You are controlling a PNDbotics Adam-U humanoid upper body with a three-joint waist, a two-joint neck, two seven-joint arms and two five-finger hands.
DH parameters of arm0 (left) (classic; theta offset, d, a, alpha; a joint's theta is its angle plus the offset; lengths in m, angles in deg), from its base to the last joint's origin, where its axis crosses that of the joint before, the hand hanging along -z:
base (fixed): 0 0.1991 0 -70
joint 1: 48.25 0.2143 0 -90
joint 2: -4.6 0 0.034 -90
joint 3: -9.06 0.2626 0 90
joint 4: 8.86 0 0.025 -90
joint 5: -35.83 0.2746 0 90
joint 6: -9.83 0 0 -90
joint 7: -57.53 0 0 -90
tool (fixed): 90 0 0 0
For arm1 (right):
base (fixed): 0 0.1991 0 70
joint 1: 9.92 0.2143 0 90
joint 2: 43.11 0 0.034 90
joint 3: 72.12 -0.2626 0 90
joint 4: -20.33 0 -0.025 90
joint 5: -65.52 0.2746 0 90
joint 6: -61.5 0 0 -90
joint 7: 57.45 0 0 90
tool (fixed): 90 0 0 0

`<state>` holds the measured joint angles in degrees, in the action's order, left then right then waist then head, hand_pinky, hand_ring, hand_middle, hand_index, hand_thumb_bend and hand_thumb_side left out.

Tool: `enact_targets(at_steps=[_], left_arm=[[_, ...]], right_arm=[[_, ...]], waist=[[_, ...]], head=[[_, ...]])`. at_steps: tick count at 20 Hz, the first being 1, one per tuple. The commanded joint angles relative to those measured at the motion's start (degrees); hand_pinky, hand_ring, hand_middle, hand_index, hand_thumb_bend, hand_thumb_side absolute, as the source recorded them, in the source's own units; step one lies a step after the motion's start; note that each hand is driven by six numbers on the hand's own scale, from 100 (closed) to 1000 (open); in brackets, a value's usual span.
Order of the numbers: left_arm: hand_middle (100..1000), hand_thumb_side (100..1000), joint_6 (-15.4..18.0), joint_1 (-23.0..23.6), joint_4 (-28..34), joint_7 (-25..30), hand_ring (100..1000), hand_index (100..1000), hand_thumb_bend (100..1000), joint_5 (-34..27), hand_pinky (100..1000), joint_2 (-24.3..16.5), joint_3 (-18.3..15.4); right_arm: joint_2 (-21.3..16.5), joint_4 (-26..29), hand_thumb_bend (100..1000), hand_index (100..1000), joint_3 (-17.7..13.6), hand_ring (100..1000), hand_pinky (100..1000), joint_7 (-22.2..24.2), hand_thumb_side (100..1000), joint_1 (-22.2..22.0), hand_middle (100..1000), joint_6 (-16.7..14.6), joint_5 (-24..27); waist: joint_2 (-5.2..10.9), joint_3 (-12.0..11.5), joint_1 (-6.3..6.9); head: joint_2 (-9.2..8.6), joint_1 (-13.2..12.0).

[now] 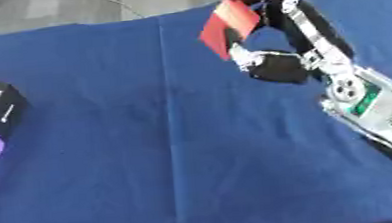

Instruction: Pick up the objects with one hand, pass them to the other hand, and then place them into the box on the other side of the table.

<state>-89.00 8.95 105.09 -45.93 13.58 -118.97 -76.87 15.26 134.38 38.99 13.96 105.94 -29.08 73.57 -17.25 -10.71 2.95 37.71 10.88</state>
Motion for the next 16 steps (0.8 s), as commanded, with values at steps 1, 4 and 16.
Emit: enact_targets(at_steps=[1, 4, 16], left_arm=[[760, 652, -2.1, -1.8, 0.6, 7.0, 794, 871, 100, 1.4, 889, -4.4, 1.5], [773, 656, -3.8, -3.5, 0.6, 14.2, 805, 883, 100, 4.6, 887, -5.8, 4.1], [799, 827, -4.0, -12.1, 0.6, 33.8, 842, 929, 100, 14.6, 899, -5.0, 17.9]], right_arm=[[0.6, 0.5, 100, 710, 2.0, 441, 651, 1.4, 127, 1.6, 412, 0.2, -2.1], [2.0, 0.5, 100, 711, 4.1, 444, 653, 1.8, 100, 3.1, 415, 0.6, -4.0], [4.6, 0.5, 100, 705, 9.7, 443, 650, 3.3, 100, 9.7, 414, 1.2, -7.4]], waist=[[1.48, -0.2, 0.10], [1.48, -0.2, 0.17], [1.28, -0.7, 0.20]], head=[[0.22, -0.9], [0.30, -1.2], [1.64, -1.6]])
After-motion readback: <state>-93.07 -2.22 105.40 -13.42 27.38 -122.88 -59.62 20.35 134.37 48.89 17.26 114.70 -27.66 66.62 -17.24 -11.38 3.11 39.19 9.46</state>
